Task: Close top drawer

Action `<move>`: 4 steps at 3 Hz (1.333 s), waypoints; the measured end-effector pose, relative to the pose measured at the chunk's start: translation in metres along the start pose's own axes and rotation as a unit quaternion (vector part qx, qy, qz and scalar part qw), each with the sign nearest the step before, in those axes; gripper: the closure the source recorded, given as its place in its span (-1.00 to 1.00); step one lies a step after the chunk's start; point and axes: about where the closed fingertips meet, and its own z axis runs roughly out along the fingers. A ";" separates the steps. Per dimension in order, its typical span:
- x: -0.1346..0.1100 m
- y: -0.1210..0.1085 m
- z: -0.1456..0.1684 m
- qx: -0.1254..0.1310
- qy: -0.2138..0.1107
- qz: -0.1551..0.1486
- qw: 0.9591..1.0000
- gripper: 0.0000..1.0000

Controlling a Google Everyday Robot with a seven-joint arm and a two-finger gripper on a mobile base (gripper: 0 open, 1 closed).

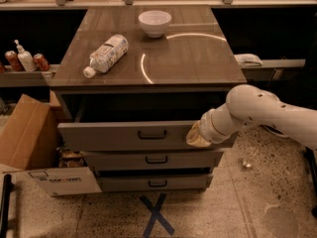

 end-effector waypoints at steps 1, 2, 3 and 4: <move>-0.004 -0.014 0.007 0.011 0.008 -0.003 1.000 1.00; -0.003 -0.027 0.014 0.019 0.014 -0.001 1.000 1.00; 0.005 -0.039 0.020 0.028 0.026 0.010 0.999 1.00; 0.012 -0.047 0.018 0.043 0.034 0.022 0.998 1.00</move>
Offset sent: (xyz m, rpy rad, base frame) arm 0.0488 0.0045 -0.0062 -0.0422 -0.0497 -0.0404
